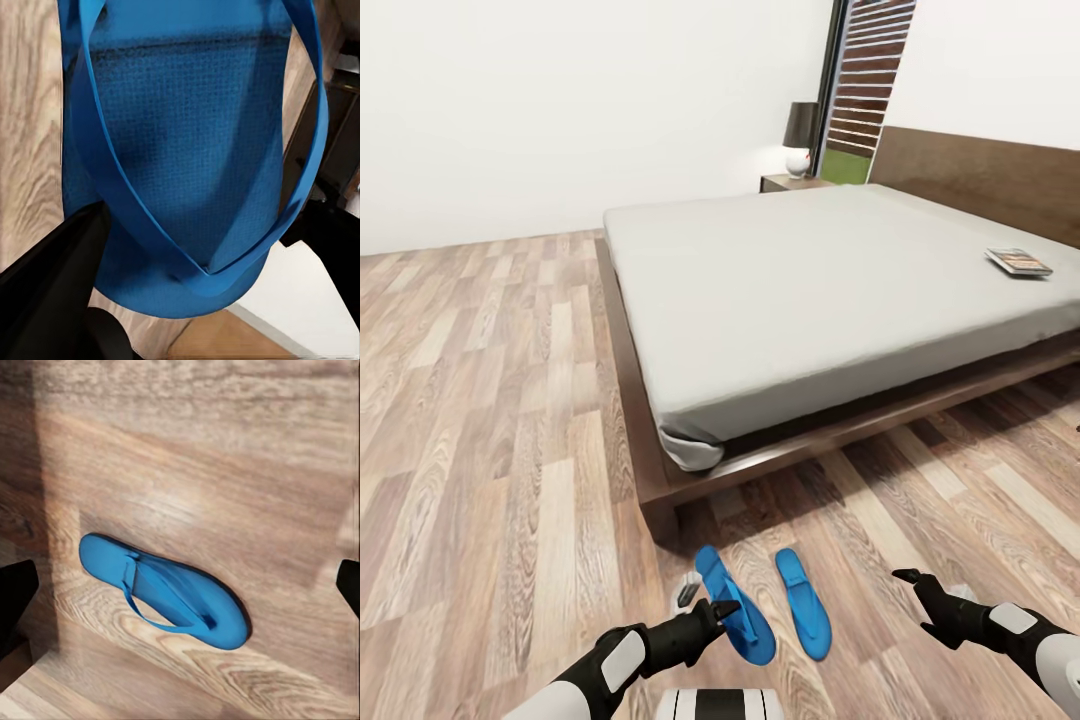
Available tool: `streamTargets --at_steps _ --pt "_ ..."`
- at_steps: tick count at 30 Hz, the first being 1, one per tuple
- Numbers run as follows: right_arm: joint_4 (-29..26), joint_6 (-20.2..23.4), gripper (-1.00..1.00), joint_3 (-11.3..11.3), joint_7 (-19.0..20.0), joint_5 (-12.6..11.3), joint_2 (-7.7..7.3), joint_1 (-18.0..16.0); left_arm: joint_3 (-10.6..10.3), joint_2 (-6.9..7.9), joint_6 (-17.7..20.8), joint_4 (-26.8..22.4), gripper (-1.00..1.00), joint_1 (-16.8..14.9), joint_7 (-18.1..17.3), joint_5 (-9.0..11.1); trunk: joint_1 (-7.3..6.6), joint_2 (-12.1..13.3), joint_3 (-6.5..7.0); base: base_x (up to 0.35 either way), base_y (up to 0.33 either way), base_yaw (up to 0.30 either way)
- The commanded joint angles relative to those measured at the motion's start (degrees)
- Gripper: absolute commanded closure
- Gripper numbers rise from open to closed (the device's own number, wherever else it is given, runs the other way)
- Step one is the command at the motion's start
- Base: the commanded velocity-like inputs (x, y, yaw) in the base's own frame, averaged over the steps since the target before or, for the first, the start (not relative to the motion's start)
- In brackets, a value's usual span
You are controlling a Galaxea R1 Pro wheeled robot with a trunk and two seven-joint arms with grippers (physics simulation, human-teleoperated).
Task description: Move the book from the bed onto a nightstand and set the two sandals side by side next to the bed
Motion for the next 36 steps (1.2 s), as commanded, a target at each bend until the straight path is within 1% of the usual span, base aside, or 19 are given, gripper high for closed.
streamTargets --at_steps 1,10,15,17,19,20,21,24,26,27,29,32,36 --pt "0.2 0.1 -1.00 0.5 0.5 -0.3 0.01 -0.1 0.5 -0.02 0.5 -0.1 1.00 0.0 -0.1 0.0 -0.01 0.0 -0.04 0.000 0.000 -0.236" --pt "0.2 0.2 -1.00 0.4 0.7 -0.4 0.02 -0.1 0.5 -0.02 0.4 -0.1 1.00 0.0 0.1 0.0 -0.01 0.0 -0.04 0.000 0.000 -0.222" --pt "0.2 0.4 -1.00 0.3 1.7 -0.5 -0.05 -0.1 0.4 -0.02 0.3 -0.3 1.00 0.0 0.2 -0.1 -0.01 0.0 -0.04 0.000 0.000 -0.059" --pt "0.2 0.4 -1.00 0.4 3.6 -0.5 -0.08 -0.1 0.4 -0.02 0.2 -0.4 1.00 0.0 0.3 -0.1 -0.01 0.0 -0.04 0.000 0.000 -0.015" --pt "0.2 0.0 -1.00 0.4 8.7 -0.3 -0.17 -0.1 0.4 -0.02 0.2 -0.7 1.00 0.0 0.3 -0.1 -0.01 0.0 -0.04 0.000 0.000 -0.006" --pt "0.2 -0.1 -1.00 0.4 9.8 -0.2 -0.24 -0.1 0.4 -0.02 0.2 -0.8 1.00 0.0 0.4 -0.1 -0.01 0.0 -0.04 0.000 0.000 -0.004" --pt "0.2 -0.6 -1.00 0.4 11.9 -0.2 -0.49 0.0 0.3 -0.02 0.2 -1.0 1.00 0.0 0.4 -0.2 -0.01 0.0 -0.04 0.000 0.000 -0.002" --pt "0.2 -1.4 -1.00 0.5 14.8 -0.1 -1.07 0.3 0.3 -0.02 0.2 -1.4 1.00 0.0 0.9 -0.2 -0.01 0.0 -0.04 0.000 0.000 -0.002" --pt "0.2 -2.1 -1.00 0.5 18.5 0.0 -1.74 0.7 0.3 -0.02 0.2 -2.4 1.00 0.0 2.6 -0.1 -0.01 0.0 -0.04 0.000 0.000 0.000" --pt "0.2 -2.2 -1.00 0.5 19.4 0.0 -1.83 0.8 0.4 -0.02 0.2 -2.8 1.00 0.0 3.1 -0.1 -0.01 0.0 -0.04 0.000 0.000 0.000" --pt "0.2 -2.6 -1.00 0.5 22.7 0.1 -2.04 1.0 0.3 -0.02 0.3 -4.4 1.00 0.0 5.4 -0.1 -0.01 0.0 -0.04 0.000 0.000 0.000" --pt "0.2 -2.7 -1.00 0.5 24.7 0.0 -2.20 1.2 0.3 -0.02 0.4 -5.4 1.00 -0.1 7.2 -0.1 -0.01 0.0 -0.04 0.000 0.000 0.000" --pt "0.2 -2.7 -1.00 0.5 25.9 -0.1 -2.57 1.5 0.3 -0.02 0.4 -5.9 1.00 -0.1 8.8 0.0 -0.01 0.0 -0.04 0.000 0.000 0.000"
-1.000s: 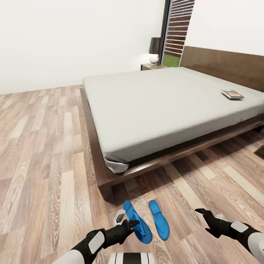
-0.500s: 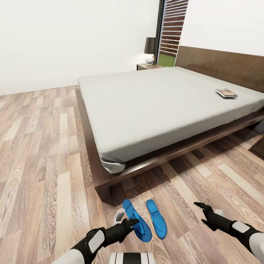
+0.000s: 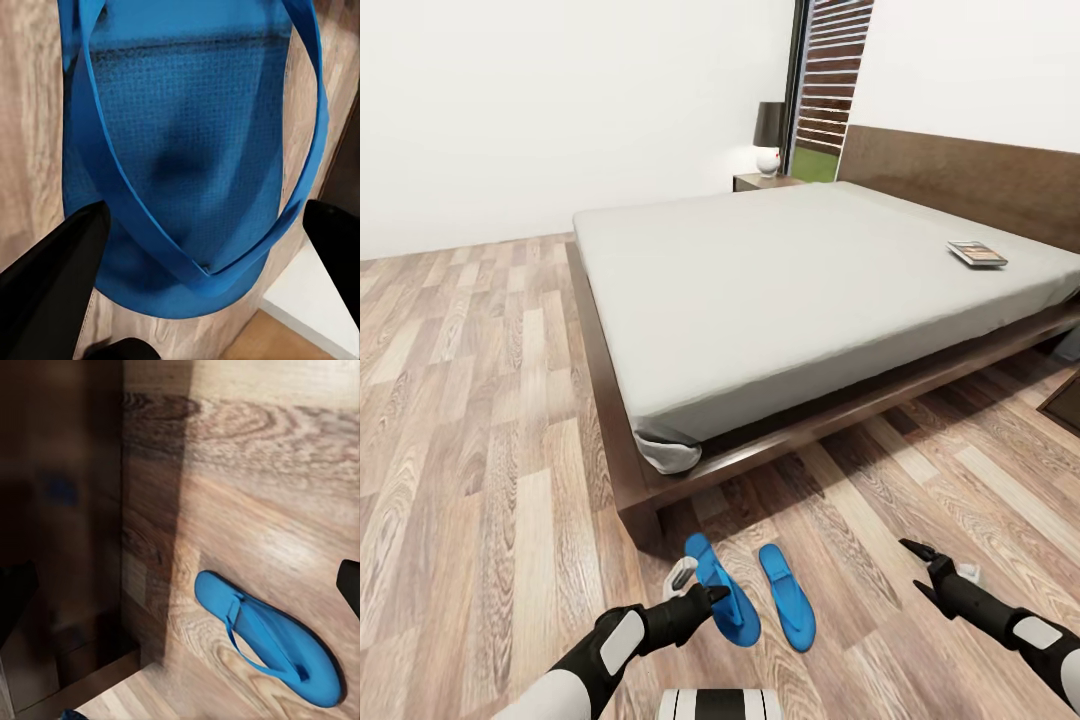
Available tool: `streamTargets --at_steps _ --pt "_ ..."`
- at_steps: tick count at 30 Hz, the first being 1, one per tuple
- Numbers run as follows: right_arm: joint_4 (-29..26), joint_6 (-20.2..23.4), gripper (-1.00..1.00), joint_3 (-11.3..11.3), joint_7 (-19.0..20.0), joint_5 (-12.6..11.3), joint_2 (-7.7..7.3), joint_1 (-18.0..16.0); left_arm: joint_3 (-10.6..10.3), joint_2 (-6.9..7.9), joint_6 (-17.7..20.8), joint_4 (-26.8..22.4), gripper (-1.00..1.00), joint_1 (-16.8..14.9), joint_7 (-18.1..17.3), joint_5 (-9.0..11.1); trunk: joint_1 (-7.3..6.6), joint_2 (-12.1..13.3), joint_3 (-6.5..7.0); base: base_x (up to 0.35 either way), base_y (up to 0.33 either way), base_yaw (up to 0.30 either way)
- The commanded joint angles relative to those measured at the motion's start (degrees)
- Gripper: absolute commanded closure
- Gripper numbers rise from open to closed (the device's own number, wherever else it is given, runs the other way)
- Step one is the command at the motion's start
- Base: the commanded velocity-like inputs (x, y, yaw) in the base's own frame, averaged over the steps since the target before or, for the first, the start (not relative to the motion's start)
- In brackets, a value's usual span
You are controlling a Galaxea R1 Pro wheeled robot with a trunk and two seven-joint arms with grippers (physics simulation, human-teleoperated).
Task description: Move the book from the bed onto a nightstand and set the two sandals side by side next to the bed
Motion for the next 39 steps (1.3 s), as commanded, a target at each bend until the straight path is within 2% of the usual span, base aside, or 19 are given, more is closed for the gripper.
streamTargets --at_steps 1,6,10,39 --pt "0.2 0.4 -1.00 0.5 0.6 -0.6 -0.10 0.0 0.5 -0.05 0.5 -0.1 1.00 0.0 0.3 0.1 -0.01 0.0 -0.04 0.000 0.000 0.000" --pt "0.2 0.4 -1.00 0.5 2.5 -0.6 -0.41 0.1 0.5 -0.05 1.7 -0.6 1.00 0.0 3.4 0.1 -0.01 0.0 -0.04 0.000 0.000 0.000" --pt "0.2 0.4 -1.00 0.5 2.9 -0.5 -0.47 0.1 0.3 -0.05 3.2 -1.8 1.00 0.0 4.3 0.1 -0.01 0.0 -0.04 0.000 0.000 0.000" --pt "0.2 0.4 -1.00 0.6 4.3 -0.4 -0.76 0.2 -0.4 -0.05 4.2 -4.4 1.00 0.0 4.7 0.1 -0.01 0.0 -0.04 0.000 0.000 0.000"
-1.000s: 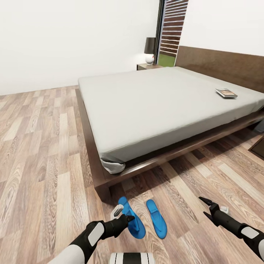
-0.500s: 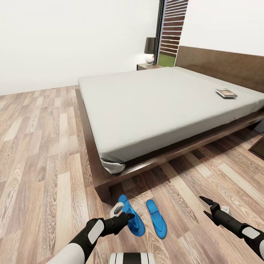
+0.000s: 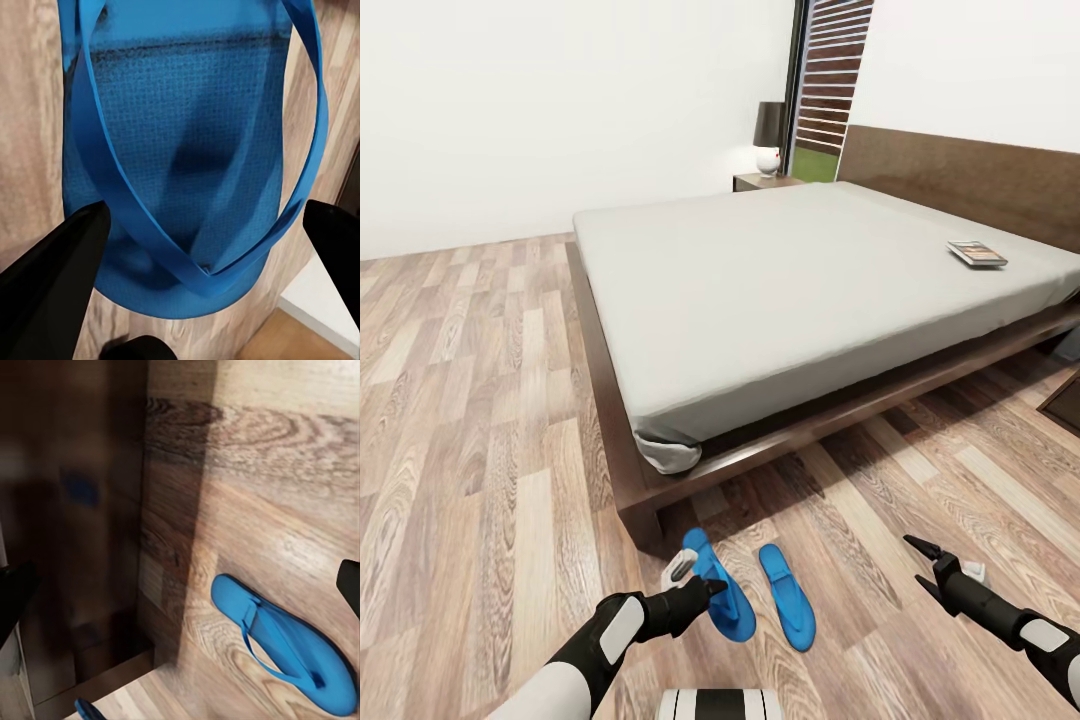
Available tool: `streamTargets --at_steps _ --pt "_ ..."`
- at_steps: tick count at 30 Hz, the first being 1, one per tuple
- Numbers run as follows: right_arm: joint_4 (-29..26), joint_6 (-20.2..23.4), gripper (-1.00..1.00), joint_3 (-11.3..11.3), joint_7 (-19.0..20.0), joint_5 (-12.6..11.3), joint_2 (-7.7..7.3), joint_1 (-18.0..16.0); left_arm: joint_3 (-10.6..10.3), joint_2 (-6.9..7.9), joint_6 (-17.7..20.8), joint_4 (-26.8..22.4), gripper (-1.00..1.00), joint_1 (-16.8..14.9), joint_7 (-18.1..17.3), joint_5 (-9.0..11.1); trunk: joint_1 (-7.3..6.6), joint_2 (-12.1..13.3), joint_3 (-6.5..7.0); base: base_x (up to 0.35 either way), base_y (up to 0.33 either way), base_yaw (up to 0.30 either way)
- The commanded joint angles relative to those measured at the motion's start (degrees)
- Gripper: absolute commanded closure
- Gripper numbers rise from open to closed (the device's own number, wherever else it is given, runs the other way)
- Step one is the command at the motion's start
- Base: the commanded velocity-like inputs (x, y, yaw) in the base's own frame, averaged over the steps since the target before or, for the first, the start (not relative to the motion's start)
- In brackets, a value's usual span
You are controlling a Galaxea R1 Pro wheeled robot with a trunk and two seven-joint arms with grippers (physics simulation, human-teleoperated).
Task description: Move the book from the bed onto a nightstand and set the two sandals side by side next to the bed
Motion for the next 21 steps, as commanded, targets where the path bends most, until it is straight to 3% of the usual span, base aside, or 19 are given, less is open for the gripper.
streamTargets --at_steps 1,5,10,21 --pt "0.2 0.4 -1.00 0.5 0.2 -0.6 0.02 -0.1 0.3 -0.06 0.5 0.0 1.00 0.0 -0.1 0.1 -0.01 0.0 -0.04 0.000 0.000 0.000" --pt "0.2 0.4 -1.00 0.5 0.1 -0.5 0.07 -0.1 -0.8 -0.06 0.5 -0.1 1.00 0.0 -0.2 0.1 -0.01 0.0 -0.04 0.000 0.000 0.000" --pt "0.2 0.4 -1.00 0.5 0.1 -0.5 0.09 -0.1 -2.9 -0.06 0.5 -0.2 1.00 0.0 -0.2 0.1 0.12 -0.1 -1.15 0.000 0.000 0.000" --pt "0.2 0.4 -1.00 0.5 0.3 -0.5 0.09 -0.1 -3.6 -0.06 0.5 -0.8 1.00 0.0 -0.4 0.1 0.40 -0.2 -3.59 0.000 0.000 -0.001"
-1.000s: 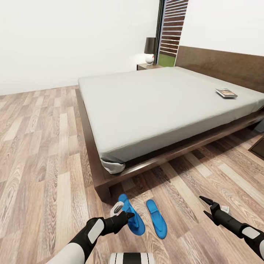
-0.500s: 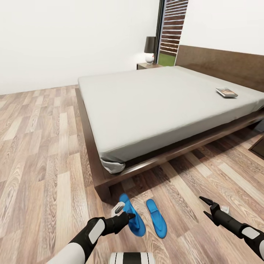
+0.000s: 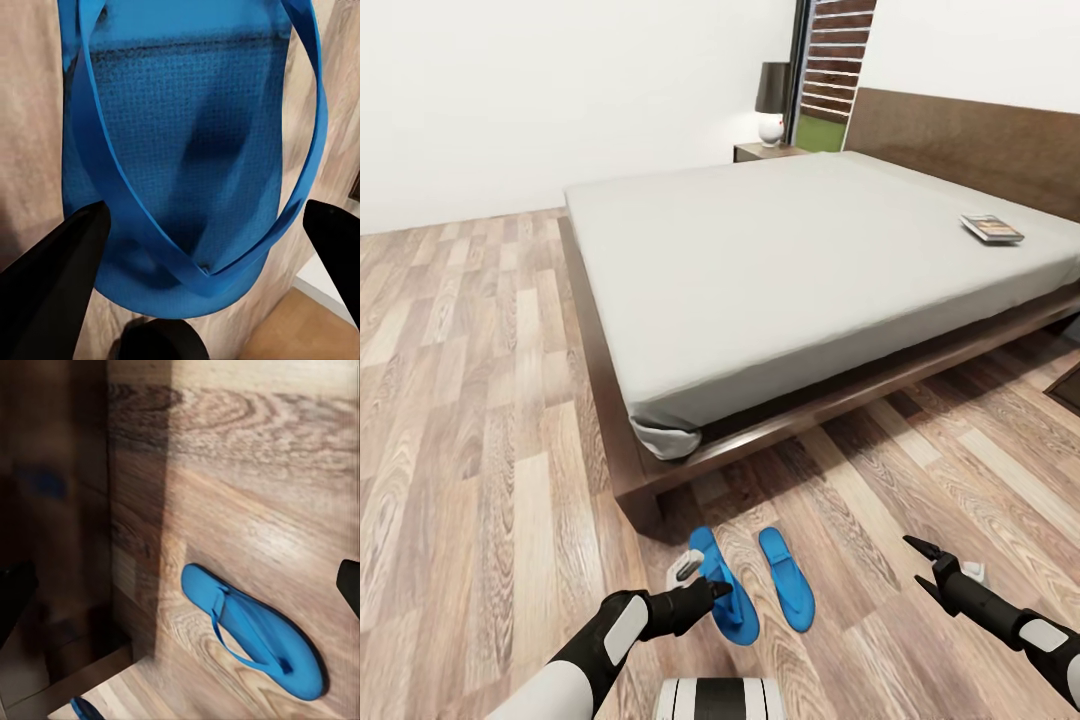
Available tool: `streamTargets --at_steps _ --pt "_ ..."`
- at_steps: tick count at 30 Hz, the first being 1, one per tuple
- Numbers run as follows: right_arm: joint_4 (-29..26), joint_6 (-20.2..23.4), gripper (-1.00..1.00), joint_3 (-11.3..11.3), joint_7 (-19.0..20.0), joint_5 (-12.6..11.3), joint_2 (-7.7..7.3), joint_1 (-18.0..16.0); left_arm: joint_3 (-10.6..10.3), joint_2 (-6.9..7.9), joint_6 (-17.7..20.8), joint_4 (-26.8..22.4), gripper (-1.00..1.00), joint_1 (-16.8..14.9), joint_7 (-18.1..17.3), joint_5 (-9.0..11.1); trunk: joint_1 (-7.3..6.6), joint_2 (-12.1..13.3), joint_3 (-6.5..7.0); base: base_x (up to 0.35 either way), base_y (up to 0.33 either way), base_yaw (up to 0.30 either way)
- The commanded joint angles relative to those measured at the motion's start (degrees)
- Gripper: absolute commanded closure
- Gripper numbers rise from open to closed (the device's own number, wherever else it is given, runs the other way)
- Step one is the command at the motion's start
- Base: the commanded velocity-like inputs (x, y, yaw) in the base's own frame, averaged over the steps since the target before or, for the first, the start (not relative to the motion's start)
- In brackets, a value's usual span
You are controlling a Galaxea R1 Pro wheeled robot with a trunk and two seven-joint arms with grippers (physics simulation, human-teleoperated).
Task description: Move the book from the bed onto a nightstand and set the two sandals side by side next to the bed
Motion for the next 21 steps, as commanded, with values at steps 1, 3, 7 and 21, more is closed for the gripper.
streamTargets --at_steps 1,3,7,21 --pt "0.2 0.4 -1.00 0.5 0.3 -0.6 0.01 -0.1 0.2 -0.02 0.5 -0.1 1.00 0.0 0.0 0.4 -0.01 0.0 -0.05 0.000 0.000 -0.017" --pt "0.2 0.4 -1.00 0.5 0.4 -0.6 0.01 -0.1 0.2 -0.02 0.5 -0.1 1.00 0.0 0.0 0.4 -0.01 0.0 -0.05 0.000 0.000 -0.049" --pt "0.2 0.4 -1.00 0.5 0.4 -0.6 0.01 -0.1 0.1 -0.02 0.5 -0.2 1.00 0.0 -0.1 0.4 -0.01 0.0 -0.05 0.000 0.000 -0.158" --pt "0.2 0.4 -1.00 0.5 0.4 -0.6 0.01 -0.1 0.1 -0.02 0.5 -1.0 1.00 0.0 -0.3 0.5 -0.01 0.0 -0.05 0.000 0.000 -0.265"
